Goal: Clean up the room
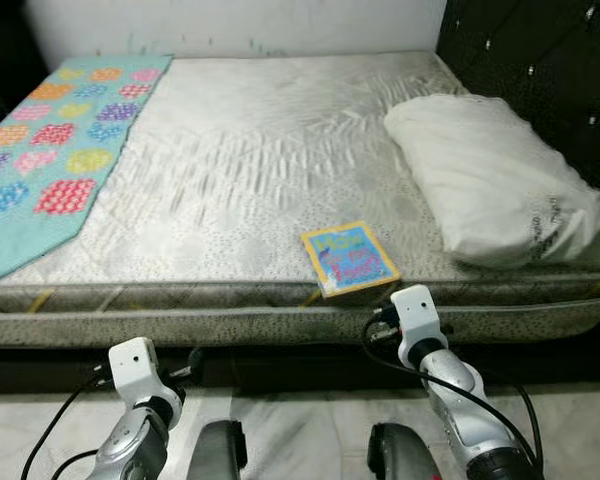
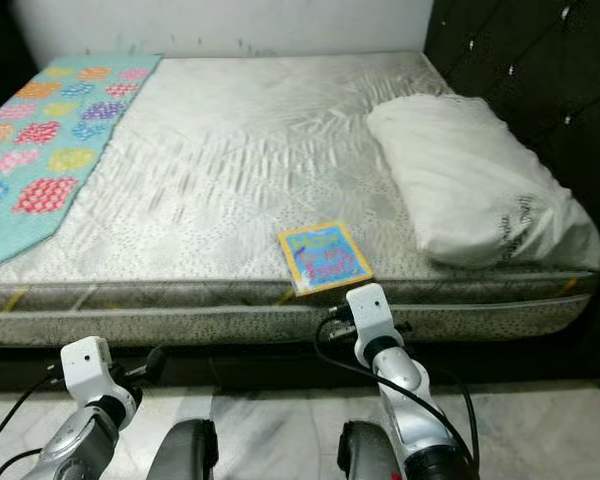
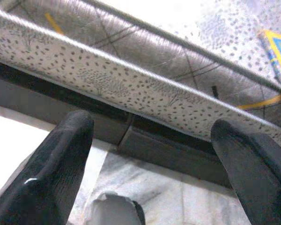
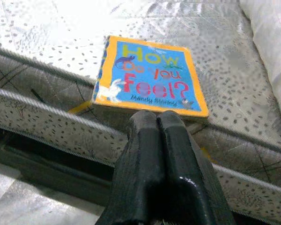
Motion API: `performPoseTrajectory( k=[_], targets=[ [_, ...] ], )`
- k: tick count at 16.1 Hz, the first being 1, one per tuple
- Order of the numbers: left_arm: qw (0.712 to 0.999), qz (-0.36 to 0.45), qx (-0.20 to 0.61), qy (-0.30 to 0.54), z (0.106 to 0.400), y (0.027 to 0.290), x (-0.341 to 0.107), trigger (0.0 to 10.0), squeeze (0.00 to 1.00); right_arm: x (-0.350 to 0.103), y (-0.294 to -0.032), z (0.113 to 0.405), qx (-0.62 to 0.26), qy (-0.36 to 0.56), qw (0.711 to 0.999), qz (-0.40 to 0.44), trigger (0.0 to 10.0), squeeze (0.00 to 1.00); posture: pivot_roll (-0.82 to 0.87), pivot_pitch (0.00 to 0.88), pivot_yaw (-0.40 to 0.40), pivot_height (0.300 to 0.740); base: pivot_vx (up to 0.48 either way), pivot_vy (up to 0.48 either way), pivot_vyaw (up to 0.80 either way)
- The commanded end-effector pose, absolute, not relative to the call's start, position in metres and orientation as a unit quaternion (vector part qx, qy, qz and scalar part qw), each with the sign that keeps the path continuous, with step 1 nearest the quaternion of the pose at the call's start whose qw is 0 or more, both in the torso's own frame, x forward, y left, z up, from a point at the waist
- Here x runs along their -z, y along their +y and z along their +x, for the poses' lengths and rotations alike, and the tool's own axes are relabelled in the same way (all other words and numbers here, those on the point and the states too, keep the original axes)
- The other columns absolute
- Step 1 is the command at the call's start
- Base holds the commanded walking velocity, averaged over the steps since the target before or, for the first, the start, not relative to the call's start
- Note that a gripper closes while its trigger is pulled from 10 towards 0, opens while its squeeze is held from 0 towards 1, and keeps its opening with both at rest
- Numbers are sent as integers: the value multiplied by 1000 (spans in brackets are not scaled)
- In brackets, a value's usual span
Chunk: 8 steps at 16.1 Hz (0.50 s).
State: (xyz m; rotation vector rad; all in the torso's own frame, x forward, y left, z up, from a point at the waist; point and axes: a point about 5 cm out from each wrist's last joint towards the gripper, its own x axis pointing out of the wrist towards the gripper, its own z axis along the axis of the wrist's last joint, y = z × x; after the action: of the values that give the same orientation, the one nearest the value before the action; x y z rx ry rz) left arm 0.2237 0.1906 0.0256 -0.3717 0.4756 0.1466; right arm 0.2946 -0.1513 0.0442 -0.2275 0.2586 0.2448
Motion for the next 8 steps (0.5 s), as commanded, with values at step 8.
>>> performPoseTrajectory(
  k=[8],
  targets=[
    [952,-176,-73,241,222,193,-25,10000,0,-48,-145,294,-140,115,978,-108,10000,0,4,0,24,596,209,0,0]
  ],
)
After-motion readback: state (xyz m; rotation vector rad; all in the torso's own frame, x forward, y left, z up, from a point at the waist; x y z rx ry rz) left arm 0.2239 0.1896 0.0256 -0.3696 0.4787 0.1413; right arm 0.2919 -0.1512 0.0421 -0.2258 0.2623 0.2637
